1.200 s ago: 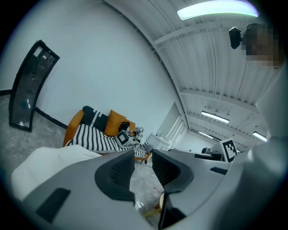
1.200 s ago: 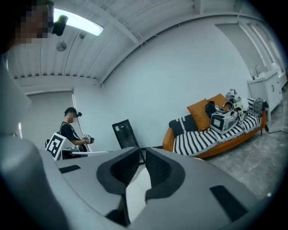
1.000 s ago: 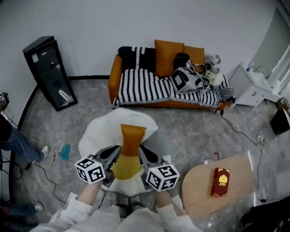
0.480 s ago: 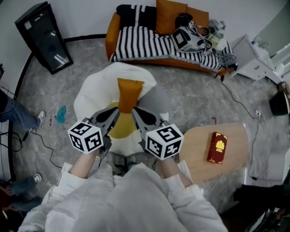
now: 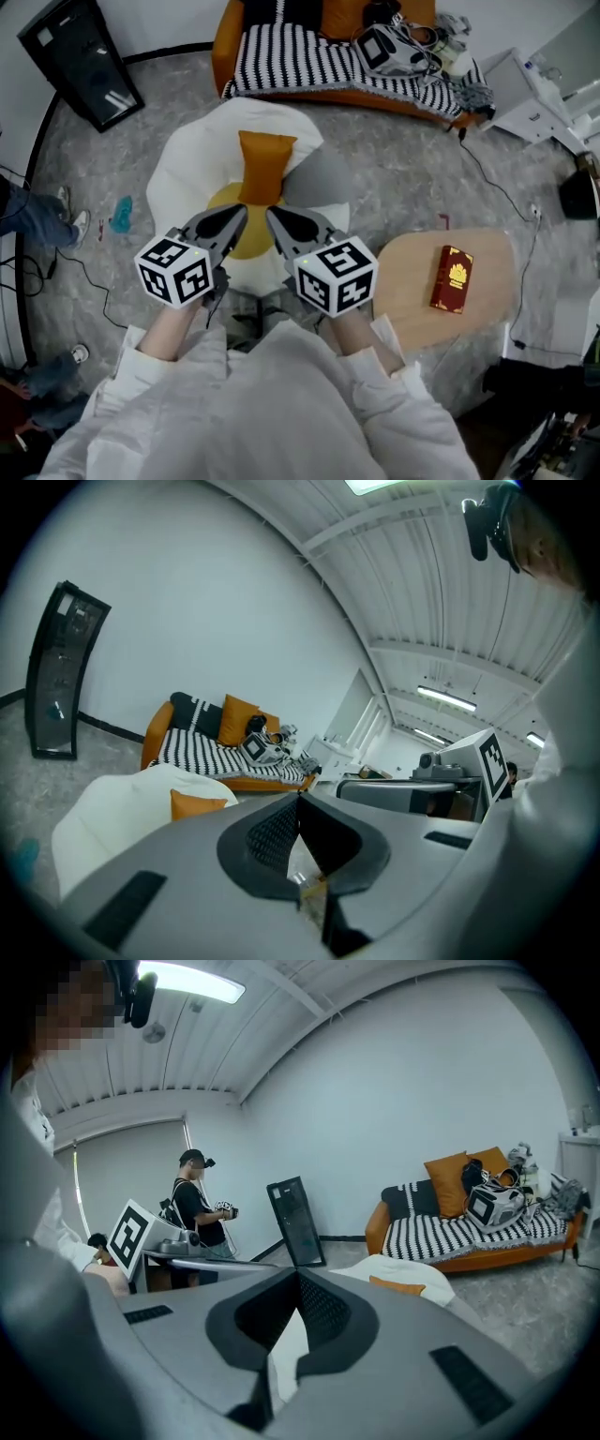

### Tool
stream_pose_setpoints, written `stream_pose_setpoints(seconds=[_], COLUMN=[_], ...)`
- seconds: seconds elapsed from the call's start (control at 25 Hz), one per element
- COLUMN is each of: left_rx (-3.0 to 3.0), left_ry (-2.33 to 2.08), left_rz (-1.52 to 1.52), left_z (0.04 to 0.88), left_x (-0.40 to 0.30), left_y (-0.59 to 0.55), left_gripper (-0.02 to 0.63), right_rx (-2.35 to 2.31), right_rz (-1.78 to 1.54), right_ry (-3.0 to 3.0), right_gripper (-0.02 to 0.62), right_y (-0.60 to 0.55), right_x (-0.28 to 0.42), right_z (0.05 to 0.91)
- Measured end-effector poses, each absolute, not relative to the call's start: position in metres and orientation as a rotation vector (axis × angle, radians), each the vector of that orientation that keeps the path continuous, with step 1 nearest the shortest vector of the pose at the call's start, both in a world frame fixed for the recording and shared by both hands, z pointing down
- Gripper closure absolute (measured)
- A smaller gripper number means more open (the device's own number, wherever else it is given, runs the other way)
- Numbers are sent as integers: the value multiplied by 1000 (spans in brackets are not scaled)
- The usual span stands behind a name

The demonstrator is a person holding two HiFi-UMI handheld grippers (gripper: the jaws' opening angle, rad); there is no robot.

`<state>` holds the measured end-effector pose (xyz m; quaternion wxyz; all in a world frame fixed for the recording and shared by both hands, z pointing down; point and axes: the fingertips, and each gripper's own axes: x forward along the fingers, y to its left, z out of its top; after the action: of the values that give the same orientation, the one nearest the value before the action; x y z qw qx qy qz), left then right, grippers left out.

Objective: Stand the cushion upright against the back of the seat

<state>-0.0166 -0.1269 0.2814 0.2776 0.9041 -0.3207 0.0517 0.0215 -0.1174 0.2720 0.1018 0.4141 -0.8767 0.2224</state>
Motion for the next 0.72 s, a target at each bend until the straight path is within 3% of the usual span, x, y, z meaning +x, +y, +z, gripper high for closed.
stream_pose_setpoints(seconds=[0.72], left_rx=[2353], left_ry=[-838], left_rz=[234], left_z=[314], left_x=[-14], left_y=[-113], left_gripper=[600], right_rx=[1056], right_rz=[706], right_ry=[-2510], right_gripper=[583], right_y=[-109], right_x=[24], right_z=[304])
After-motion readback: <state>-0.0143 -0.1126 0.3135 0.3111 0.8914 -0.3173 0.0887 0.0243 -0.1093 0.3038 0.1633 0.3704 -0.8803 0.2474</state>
